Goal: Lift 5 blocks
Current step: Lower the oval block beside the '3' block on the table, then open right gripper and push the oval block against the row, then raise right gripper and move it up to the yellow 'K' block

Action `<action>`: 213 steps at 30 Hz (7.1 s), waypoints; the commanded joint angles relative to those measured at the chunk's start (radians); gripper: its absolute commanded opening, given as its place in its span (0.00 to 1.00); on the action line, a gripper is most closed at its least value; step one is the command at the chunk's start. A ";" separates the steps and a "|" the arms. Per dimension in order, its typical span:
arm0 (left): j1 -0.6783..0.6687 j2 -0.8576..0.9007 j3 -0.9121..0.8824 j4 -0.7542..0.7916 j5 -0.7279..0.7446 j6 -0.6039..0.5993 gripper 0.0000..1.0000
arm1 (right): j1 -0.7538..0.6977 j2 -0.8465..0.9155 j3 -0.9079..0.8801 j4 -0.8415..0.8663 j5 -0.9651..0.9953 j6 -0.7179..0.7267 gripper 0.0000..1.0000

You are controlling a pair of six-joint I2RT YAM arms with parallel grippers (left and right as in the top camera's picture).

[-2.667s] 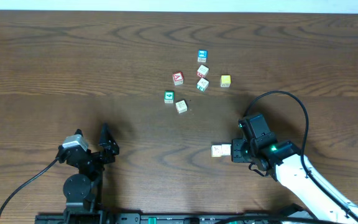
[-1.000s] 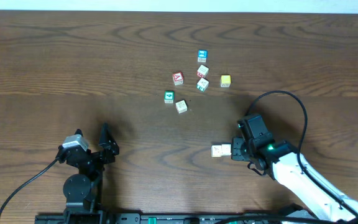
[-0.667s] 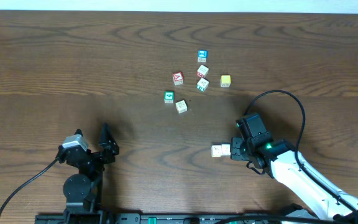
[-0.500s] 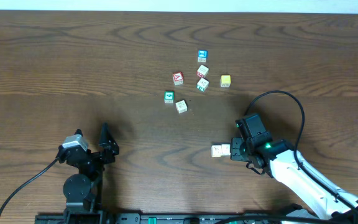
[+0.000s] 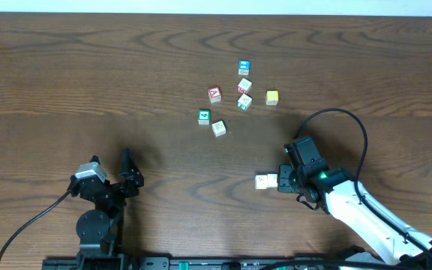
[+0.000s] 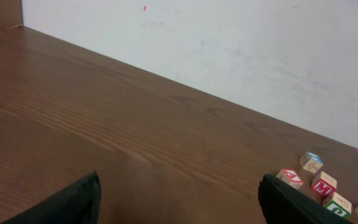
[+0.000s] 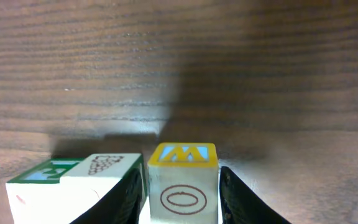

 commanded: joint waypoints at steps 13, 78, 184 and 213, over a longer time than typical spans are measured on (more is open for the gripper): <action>0.003 0.000 -0.015 -0.046 -0.016 0.006 0.81 | 0.006 0.005 -0.007 0.063 0.061 0.014 0.43; 0.003 0.000 -0.015 -0.046 -0.016 0.006 0.81 | -0.081 0.005 0.002 -0.020 -0.124 -0.069 0.02; 0.003 0.000 -0.015 -0.046 -0.016 0.006 0.81 | -0.083 0.005 -0.001 0.111 -0.138 -0.175 0.01; 0.003 0.000 -0.015 -0.046 -0.016 0.006 0.81 | -0.068 0.005 -0.001 0.024 -0.265 -0.165 0.01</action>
